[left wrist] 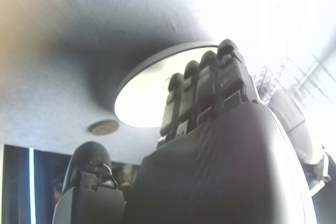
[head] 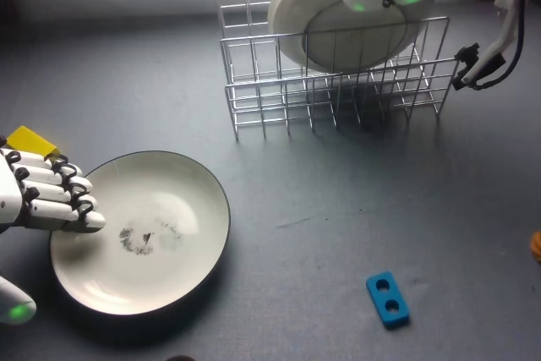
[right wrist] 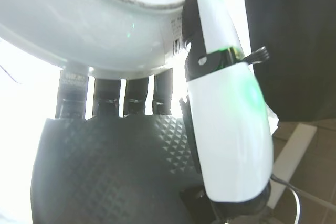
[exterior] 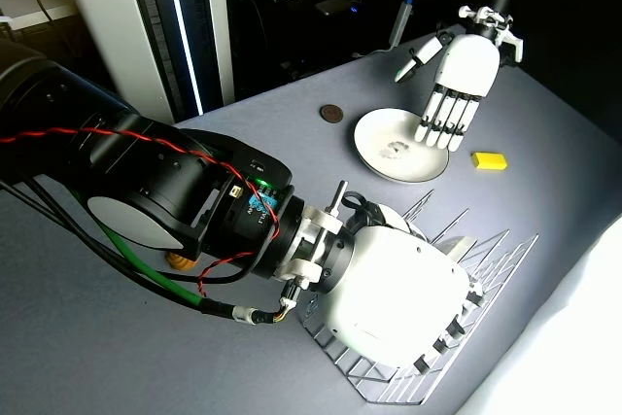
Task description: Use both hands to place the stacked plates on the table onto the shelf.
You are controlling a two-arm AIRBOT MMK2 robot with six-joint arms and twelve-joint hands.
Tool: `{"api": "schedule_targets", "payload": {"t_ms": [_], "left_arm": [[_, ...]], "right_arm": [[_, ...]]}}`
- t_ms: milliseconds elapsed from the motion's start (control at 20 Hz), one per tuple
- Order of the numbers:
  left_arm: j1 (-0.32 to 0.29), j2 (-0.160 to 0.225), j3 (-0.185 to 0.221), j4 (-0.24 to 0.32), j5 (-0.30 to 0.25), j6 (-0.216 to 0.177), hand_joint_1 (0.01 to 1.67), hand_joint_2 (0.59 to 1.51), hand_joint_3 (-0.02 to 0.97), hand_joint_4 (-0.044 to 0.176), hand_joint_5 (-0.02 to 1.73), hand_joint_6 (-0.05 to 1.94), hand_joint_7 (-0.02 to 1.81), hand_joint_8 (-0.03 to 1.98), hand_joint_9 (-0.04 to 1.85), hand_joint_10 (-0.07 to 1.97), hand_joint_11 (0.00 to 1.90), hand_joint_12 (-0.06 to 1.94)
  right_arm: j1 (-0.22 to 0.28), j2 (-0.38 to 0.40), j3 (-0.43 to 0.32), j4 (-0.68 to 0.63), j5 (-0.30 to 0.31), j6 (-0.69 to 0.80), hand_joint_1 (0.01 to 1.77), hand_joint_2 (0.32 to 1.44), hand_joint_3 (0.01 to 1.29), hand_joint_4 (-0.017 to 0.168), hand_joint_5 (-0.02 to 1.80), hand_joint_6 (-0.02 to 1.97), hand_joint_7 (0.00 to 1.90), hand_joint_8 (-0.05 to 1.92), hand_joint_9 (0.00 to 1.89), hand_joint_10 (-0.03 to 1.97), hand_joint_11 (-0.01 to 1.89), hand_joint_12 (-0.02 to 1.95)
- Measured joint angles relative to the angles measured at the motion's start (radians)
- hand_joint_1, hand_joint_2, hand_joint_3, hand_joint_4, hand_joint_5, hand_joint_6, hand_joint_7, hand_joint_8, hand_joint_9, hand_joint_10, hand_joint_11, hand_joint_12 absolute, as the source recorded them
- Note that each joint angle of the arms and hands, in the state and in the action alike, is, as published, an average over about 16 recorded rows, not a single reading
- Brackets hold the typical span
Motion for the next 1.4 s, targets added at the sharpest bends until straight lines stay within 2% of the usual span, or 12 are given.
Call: {"api": "schedule_targets", "payload": {"t_ms": [150,250,600,950,1400], "left_arm": [[0.005,-0.003,0.003,0.000,0.002,0.000,0.02,1.144,0.018,0.003,0.07,0.02,0.06,0.02,0.01,-0.01,0.02,-0.01],[0.007,-0.003,0.005,0.000,0.003,0.000,0.02,1.141,0.017,0.003,0.07,0.02,0.05,0.02,0.01,-0.01,0.02,-0.01],[-0.001,-0.004,0.008,0.000,0.011,0.000,0.01,1.137,0.017,0.003,0.07,0.02,0.05,0.02,0.02,-0.01,0.02,-0.01],[-0.011,-0.002,0.009,0.000,0.031,0.000,0.01,1.137,0.017,0.004,0.07,0.02,0.05,0.01,0.02,0.00,0.02,-0.01],[-0.008,0.001,0.001,-0.004,0.062,0.000,0.01,1.143,0.018,0.004,0.08,0.02,0.05,0.00,0.02,0.00,0.02,-0.01]], "right_arm": [[0.002,0.003,-0.005,0.000,-0.002,-0.002,1.16,1.11,0.02,-0.007,0.79,1.21,0.96,0.45,1.00,0.34,0.72,1.29],[0.006,0.005,-0.008,0.000,-0.005,-0.003,1.14,1.11,0.02,-0.007,0.79,1.11,0.96,0.40,0.99,0.33,0.71,1.29],[0.028,0.015,-0.020,0.000,-0.004,-0.004,1.07,1.06,0.02,-0.007,0.79,0.61,0.99,0.10,0.97,0.24,0.59,1.26],[0.048,0.025,-0.029,-0.007,0.002,-0.007,1.01,1.01,0.02,-0.007,0.78,0.13,0.99,0.02,0.93,0.15,0.47,1.24],[0.083,0.061,-0.048,-0.115,0.046,-0.050,0.98,1.00,0.02,-0.007,0.76,0.09,0.99,0.00,0.93,0.13,0.44,1.23]]}}
